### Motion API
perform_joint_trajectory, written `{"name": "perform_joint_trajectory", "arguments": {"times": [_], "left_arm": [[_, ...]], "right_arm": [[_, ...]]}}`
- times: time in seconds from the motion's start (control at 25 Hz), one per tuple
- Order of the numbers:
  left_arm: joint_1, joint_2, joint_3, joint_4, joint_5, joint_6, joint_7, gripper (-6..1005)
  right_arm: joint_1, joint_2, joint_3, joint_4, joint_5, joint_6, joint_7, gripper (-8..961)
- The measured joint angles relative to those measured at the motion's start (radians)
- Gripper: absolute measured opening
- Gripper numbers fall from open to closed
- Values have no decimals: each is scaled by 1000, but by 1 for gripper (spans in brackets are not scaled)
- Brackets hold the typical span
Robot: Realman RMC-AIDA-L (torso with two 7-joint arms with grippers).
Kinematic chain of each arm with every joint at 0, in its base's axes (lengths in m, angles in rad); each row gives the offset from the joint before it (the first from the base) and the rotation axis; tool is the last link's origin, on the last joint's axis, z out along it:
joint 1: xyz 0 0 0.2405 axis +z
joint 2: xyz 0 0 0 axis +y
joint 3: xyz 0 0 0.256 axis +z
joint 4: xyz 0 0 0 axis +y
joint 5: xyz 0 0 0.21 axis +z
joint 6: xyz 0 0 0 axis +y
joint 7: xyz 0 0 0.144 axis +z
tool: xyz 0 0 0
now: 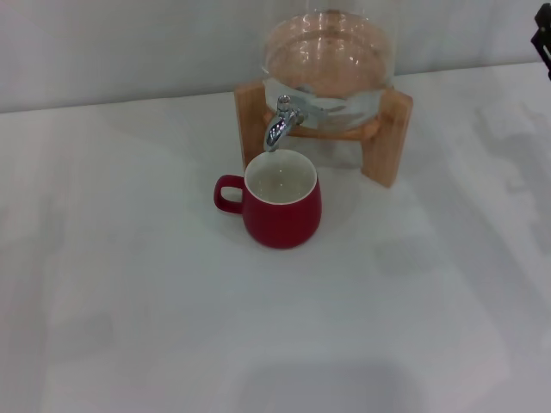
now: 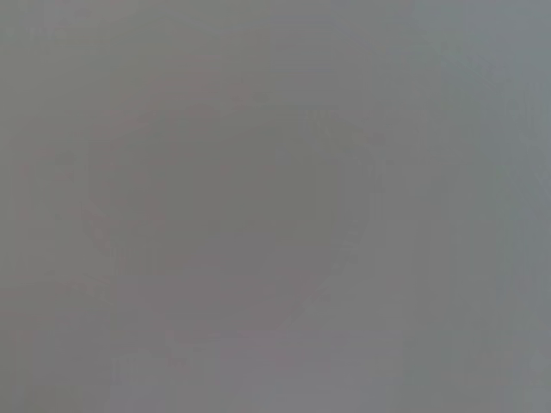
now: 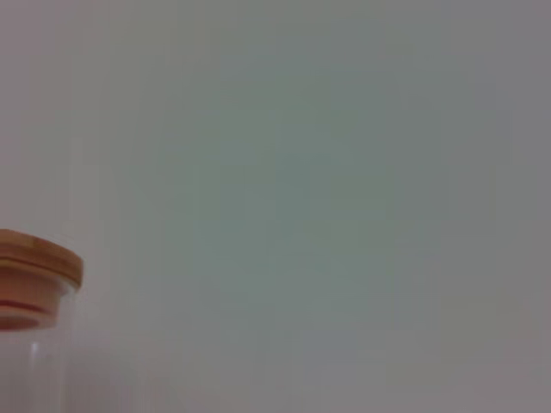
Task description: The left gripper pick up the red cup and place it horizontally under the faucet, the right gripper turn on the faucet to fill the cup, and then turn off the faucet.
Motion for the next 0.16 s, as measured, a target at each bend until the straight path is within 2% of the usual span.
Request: {"name": "perform_joint_trajectory", "arguments": {"times": [0.16], "left_arm": [[20,-1,1,0,1,50,0,709]], "right_arm": [[1,0,-23,0,-3,0,27,781]]}}
